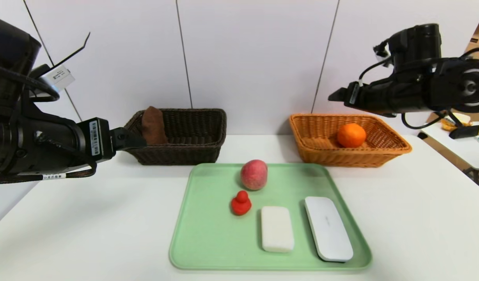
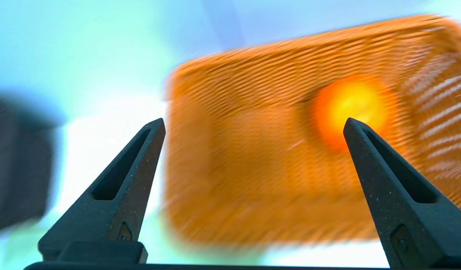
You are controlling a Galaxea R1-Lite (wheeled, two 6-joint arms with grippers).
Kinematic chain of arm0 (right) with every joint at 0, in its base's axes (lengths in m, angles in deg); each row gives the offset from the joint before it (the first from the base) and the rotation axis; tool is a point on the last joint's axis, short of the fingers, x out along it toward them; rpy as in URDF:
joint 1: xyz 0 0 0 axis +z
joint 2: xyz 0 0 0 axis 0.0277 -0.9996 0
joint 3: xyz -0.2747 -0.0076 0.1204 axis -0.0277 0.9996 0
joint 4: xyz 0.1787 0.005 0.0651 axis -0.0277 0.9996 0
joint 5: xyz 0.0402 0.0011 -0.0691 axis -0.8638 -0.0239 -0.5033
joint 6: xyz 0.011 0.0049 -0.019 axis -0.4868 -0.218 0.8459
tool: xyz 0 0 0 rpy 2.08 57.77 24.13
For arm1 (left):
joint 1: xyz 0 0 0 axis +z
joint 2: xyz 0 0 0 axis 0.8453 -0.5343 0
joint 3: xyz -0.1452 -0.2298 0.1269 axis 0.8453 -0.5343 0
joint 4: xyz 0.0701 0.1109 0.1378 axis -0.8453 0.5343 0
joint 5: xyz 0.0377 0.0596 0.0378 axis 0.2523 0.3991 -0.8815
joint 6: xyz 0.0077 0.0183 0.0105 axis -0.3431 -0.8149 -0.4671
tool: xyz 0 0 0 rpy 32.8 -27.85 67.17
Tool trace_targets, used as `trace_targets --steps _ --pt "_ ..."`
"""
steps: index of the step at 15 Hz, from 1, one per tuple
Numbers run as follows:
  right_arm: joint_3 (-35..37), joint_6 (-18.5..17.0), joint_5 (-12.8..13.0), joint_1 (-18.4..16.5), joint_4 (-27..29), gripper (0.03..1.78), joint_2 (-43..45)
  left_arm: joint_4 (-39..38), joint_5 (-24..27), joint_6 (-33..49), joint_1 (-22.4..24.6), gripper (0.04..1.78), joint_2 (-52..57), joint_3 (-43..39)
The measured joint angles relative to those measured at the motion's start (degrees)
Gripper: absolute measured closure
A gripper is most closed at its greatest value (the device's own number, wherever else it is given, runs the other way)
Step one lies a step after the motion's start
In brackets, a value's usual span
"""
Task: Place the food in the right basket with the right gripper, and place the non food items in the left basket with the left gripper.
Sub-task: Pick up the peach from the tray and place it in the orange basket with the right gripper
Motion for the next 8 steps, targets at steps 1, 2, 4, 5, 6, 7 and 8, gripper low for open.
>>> trace_targets --steps 1,2,4,5,6,7,8 --pt "0.9 -0.4 0.0 3.0 1.6 0.17 2.8 -0.1 0.0 0.0 0.0 0.13 0.2 -0.1" --pt "1.6 -0.8 -0.1 6.5 2.8 0.16 5.6 -0.1 0.0 -0.1 0.0 0.13 0.5 -0.1" --pt "2.3 -1.5 -0.1 12.4 3.6 0.14 9.3 -0.1 0.1 0.2 -0.3 0.13 1.0 -0.2" --pt "2.3 -2.2 -0.1 14.9 3.7 0.14 10.4 -0.1 0.1 0.4 -0.5 0.13 1.4 -0.4" --pt "2.4 -3.6 -0.1 17.8 3.8 0.13 11.3 -0.1 0.1 0.4 -0.7 0.13 1.9 -0.9" --pt "2.4 -5.3 -0.2 21.0 3.9 0.13 11.9 -0.1 0.1 0.3 -0.7 0.13 2.5 -1.2" --pt "2.3 -7.5 -0.3 23.8 4.3 0.13 12.3 0.0 0.0 0.3 -0.8 0.13 3.0 -1.4"
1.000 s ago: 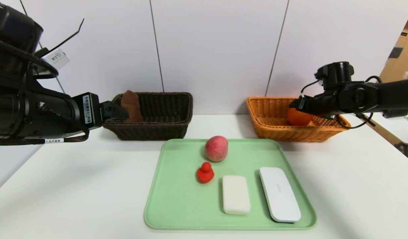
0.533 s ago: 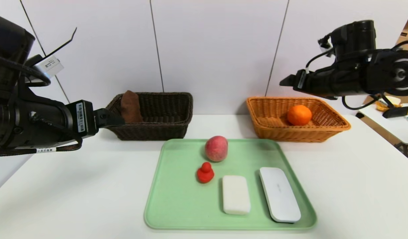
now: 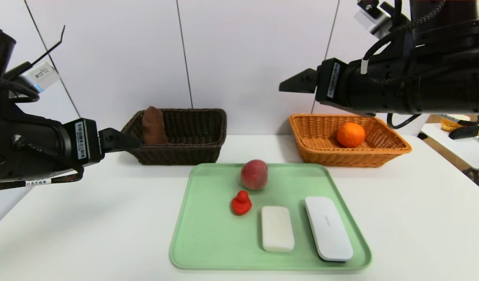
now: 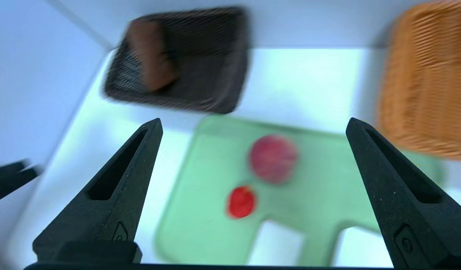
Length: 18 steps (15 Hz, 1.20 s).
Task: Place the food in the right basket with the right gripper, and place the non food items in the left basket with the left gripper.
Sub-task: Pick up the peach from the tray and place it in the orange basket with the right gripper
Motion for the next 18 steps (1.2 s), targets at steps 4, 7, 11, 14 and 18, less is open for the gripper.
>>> trace_targets --steps 4,7,11,14,18 --pt "-3.9 -7.6 1.4 6.6 10.4 0.12 -1.6 -0.1 -0.1 0.1 0.0 0.13 2.6 -2.1" --pt "-5.9 -7.9 7.2 7.7 15.3 0.12 -4.9 -0.1 -0.1 0.1 0.0 0.13 4.0 -3.2" --pt "-8.0 -8.7 9.2 8.2 19.5 0.12 -10.1 -0.1 -0.1 0.2 0.0 0.13 4.8 -4.0" --pt "-10.2 -9.7 9.0 8.7 20.3 0.12 -13.6 -0.1 -0.1 0.2 0.0 0.13 5.1 -4.7" --pt "-14.5 -10.5 8.7 9.1 19.9 0.12 -18.3 -0.1 0.0 1.0 0.0 0.13 5.9 -6.8"
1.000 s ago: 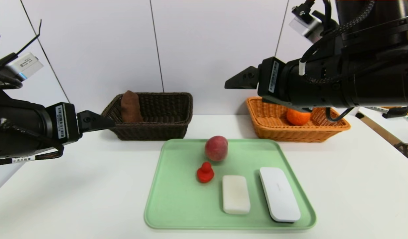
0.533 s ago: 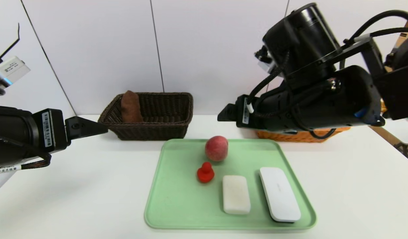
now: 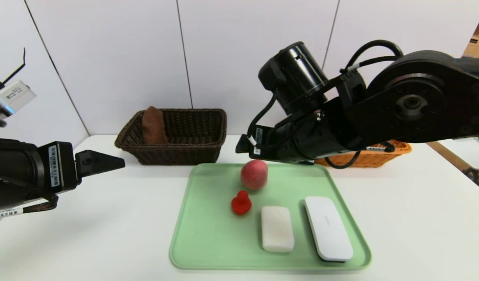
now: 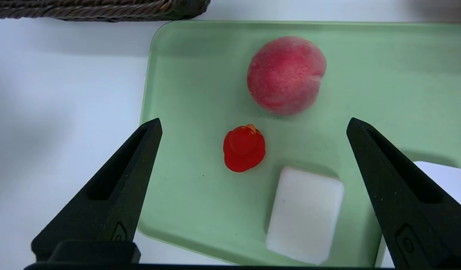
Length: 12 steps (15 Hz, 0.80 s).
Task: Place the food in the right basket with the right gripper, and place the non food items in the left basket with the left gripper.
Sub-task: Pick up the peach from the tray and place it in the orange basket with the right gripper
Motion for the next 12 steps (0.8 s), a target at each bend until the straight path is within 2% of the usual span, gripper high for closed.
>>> trace_targets --steps 3,7,12 --pt "-1.5 0.6 0.6 0.3 0.3 0.12 -3.1 -1.0 0.0 0.3 0.0 0.13 0.9 -0.4" --pt "-2.6 1.6 3.1 0.1 0.4 0.12 -7.0 -3.5 0.2 0.0 0.0 0.13 2.0 -0.4" --pt "-6.9 2.7 4.6 -1.5 0.5 0.12 -11.8 -3.6 0.7 0.1 0.0 0.13 2.5 -2.7"
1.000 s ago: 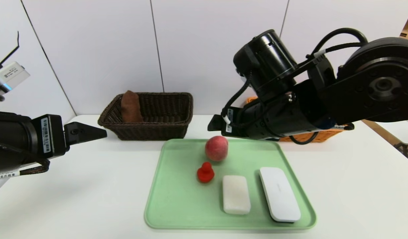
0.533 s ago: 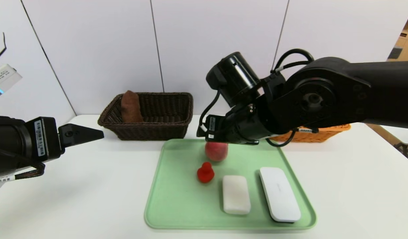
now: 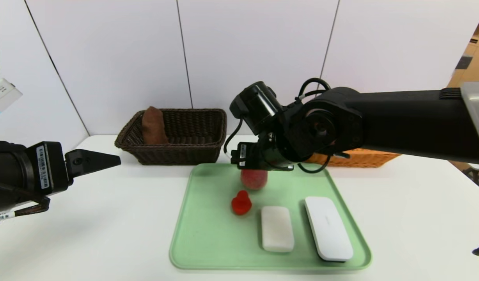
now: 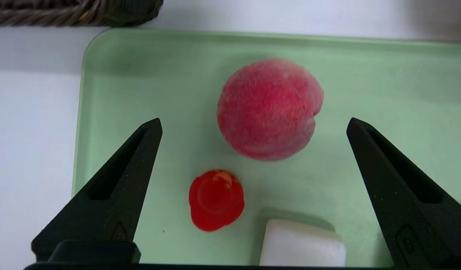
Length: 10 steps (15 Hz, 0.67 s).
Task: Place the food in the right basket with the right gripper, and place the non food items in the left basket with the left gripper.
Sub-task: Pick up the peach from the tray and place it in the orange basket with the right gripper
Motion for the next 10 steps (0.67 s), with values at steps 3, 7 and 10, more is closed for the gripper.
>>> trace_targets --steps 3,7,10 --pt "-2.1 0.7 1.0 -1.2 0.1 0.12 -2.6 0.0 0.1 0.0 0.0 0.13 0.1 -0.6" --pt "-3.0 0.7 1.0 -2.3 0.1 0.12 -5.5 0.0 2.1 0.0 0.0 0.13 -0.1 -0.7" --pt "-3.7 0.6 1.0 -2.5 0.0 0.12 -7.4 0.0 2.6 0.0 0.0 0.13 -0.6 -0.7"
